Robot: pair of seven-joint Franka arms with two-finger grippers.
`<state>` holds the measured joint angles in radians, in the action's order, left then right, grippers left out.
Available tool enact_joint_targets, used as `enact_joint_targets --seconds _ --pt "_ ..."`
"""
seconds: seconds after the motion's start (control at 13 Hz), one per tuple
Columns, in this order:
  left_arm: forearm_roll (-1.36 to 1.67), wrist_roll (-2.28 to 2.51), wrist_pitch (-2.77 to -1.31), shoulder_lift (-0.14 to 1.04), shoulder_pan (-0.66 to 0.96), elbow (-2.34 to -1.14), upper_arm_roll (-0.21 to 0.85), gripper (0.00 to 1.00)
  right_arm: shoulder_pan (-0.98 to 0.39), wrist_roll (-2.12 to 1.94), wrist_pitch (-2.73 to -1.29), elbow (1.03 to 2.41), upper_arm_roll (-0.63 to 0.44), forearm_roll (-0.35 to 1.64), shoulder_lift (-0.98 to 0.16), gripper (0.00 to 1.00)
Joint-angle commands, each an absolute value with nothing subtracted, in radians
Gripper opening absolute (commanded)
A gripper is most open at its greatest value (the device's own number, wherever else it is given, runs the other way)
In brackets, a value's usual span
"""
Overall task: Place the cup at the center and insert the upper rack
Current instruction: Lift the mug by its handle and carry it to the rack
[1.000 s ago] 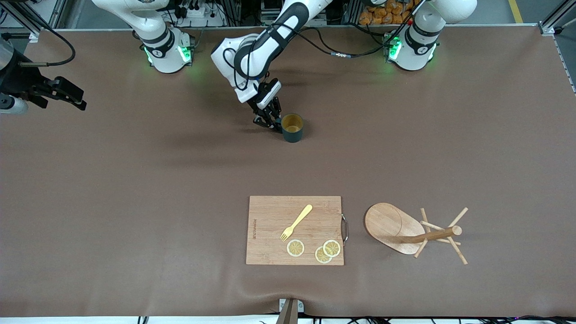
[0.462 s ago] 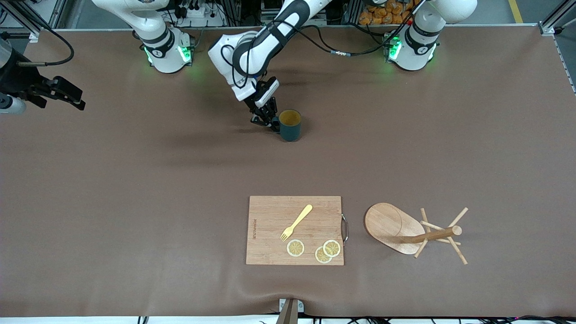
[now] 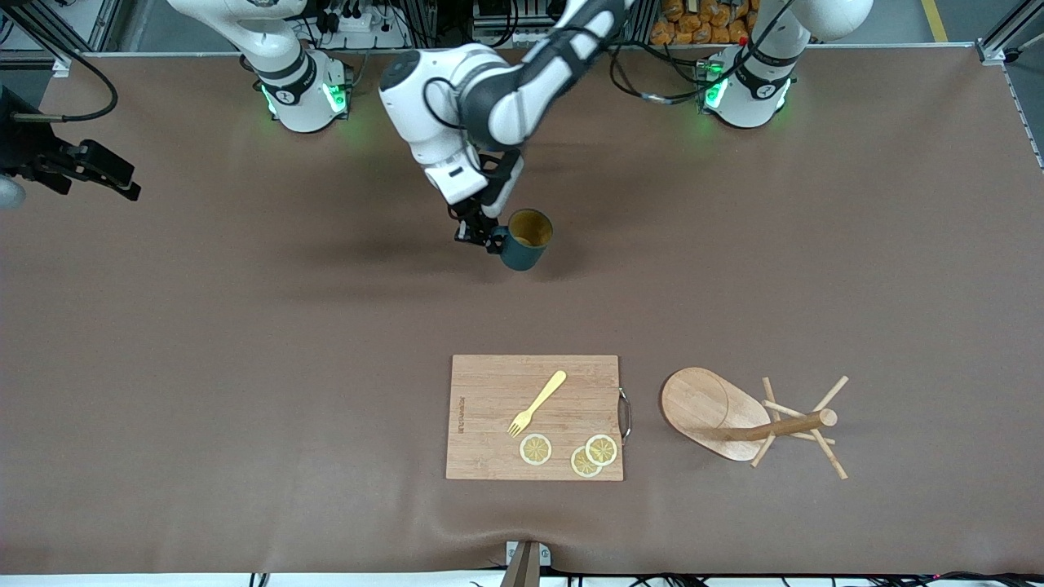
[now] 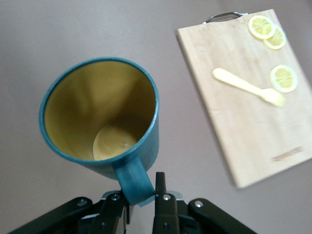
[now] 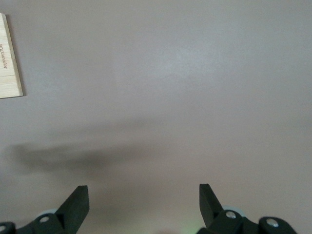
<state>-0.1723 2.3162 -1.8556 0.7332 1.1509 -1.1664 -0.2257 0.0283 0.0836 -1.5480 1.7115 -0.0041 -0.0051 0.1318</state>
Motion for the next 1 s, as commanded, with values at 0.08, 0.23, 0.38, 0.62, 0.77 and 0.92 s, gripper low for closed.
enact_joint_targets --seconds 0.08,0.23,0.38,0.62,0.77,0.92 --pt "0.025 2.153 -1.879 0.566 0.998 -1.203 -0.215 0.0 0.052 0.081 -1.525 1.71 0.011 -0.005 0.138 1.0" --pt "0.16 2.03 -1.879 0.502 0.902 -1.209 -0.216 0.0 0.052 0.083 -1.519 1.71 0.009 -0.005 0.14 1.0" --pt "0.274 1.926 -1.879 0.476 0.823 -1.209 -0.216 0.0 0.052 0.084 -1.519 1.71 0.009 -0.005 0.138 1.0" --pt "0.453 1.8 -1.878 0.462 0.718 -1.209 -0.215 0.0 0.049 0.097 -1.508 1.712 0.012 -0.005 0.138 1.0" --pt "0.592 1.72 -1.876 0.462 0.635 -1.209 -0.215 0.0 0.045 0.097 -1.506 1.712 0.012 -0.005 0.137 1.0" --pt "0.685 1.648 -1.868 0.462 0.572 -1.209 -0.215 0.0 0.043 0.095 -1.512 1.729 0.014 -0.006 0.141 1.0"
